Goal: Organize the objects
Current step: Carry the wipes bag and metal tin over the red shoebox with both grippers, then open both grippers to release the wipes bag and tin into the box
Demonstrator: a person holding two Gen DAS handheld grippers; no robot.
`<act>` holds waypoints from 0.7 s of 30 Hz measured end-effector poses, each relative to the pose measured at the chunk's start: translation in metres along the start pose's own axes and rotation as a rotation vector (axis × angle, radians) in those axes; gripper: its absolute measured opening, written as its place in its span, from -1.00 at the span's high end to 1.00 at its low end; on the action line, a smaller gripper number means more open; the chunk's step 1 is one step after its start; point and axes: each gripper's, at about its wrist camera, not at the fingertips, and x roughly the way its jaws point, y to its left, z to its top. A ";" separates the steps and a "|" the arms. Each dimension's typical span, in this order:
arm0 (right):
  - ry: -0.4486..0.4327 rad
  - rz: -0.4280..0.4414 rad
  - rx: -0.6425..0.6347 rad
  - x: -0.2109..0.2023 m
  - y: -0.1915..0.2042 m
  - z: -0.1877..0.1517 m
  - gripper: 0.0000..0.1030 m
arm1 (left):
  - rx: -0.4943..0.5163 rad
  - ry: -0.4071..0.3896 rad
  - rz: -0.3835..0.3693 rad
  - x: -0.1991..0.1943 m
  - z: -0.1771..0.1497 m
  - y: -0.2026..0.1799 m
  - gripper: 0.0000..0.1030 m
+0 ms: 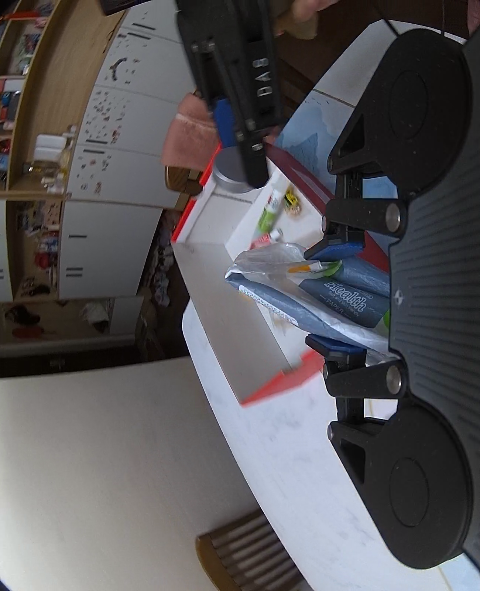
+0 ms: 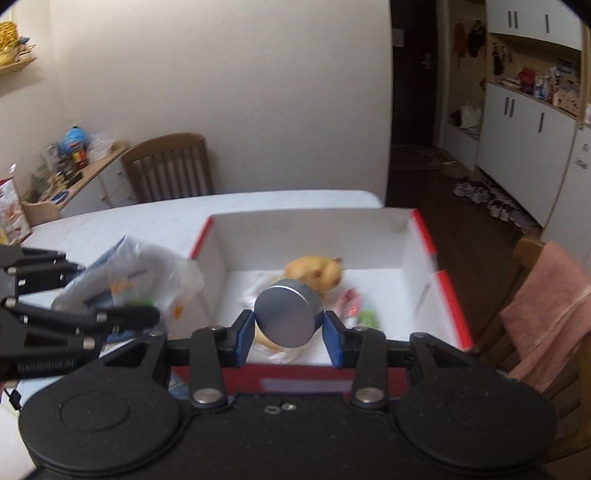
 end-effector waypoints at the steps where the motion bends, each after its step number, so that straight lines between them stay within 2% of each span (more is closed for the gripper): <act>1: -0.002 -0.008 0.000 0.001 -0.006 0.002 0.24 | 0.004 0.004 -0.004 0.005 0.004 -0.004 0.22; 9: 0.003 -0.063 -0.009 0.021 -0.041 0.017 0.24 | 0.043 0.067 -0.042 0.048 0.030 -0.026 0.22; 21: 0.114 -0.047 0.018 0.085 -0.080 0.043 0.24 | 0.081 0.196 -0.054 0.113 0.051 -0.043 0.22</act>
